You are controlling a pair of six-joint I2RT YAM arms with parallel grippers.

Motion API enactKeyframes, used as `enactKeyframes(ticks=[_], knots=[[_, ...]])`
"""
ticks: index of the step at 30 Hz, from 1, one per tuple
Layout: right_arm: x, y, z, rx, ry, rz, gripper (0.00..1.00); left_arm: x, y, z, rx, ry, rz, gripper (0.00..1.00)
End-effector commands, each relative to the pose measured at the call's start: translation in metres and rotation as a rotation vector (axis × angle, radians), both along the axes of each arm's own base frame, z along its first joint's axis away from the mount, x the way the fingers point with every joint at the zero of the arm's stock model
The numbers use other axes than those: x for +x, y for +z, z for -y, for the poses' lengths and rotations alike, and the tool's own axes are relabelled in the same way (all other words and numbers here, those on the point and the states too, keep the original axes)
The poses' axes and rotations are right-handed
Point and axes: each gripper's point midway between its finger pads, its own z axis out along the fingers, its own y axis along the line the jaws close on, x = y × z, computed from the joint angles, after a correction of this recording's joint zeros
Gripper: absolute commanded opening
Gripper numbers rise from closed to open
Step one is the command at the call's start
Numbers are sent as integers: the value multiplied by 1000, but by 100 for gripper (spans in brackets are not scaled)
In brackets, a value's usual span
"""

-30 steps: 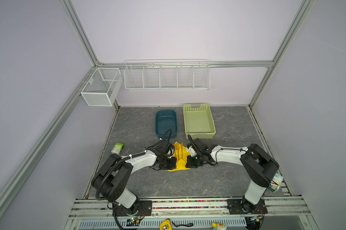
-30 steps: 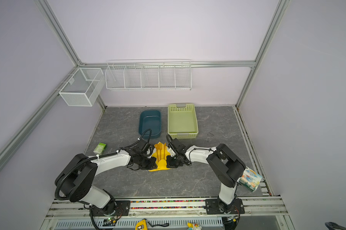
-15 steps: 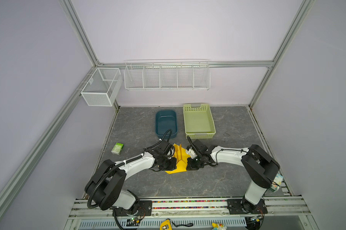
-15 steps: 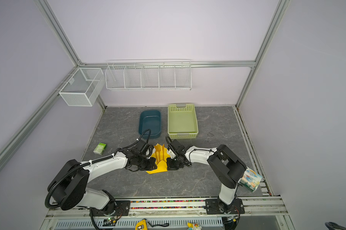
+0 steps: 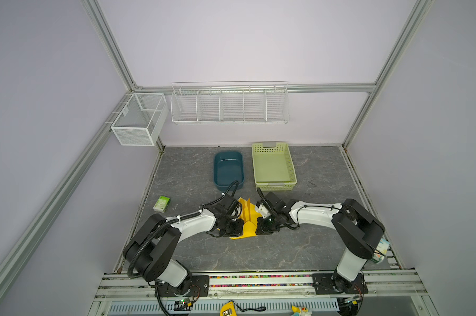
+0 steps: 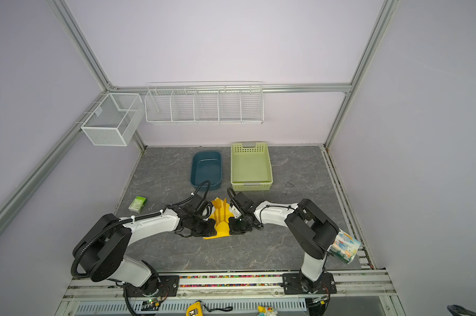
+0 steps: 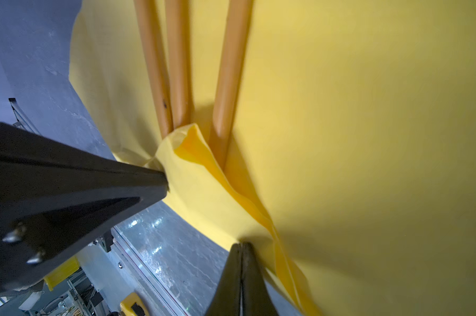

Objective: Place the utensils on the paper napkin and roll it up

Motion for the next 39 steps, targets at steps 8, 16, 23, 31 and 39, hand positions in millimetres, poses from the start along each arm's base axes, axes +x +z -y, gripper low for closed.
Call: enactKeyframes(ticks=[8, 16, 23, 31, 39], knots=[[-8, -12, 28, -128, 2, -17, 8, -6, -16, -17, 92, -15, -1, 0], [1, -6, 60, -230, -44, 39, 8, -7, -15, -19, 91, -9, 5, 0], [20, 35, 27, -71, -44, 99, 9, -7, -17, -18, 84, -7, 6, 0], [66, 41, -12, 20, -78, 120, 17, -6, -16, -15, 68, -10, 6, 0], [95, 28, -32, 37, -93, 128, 30, -8, -15, -16, 69, -15, 6, 0]])
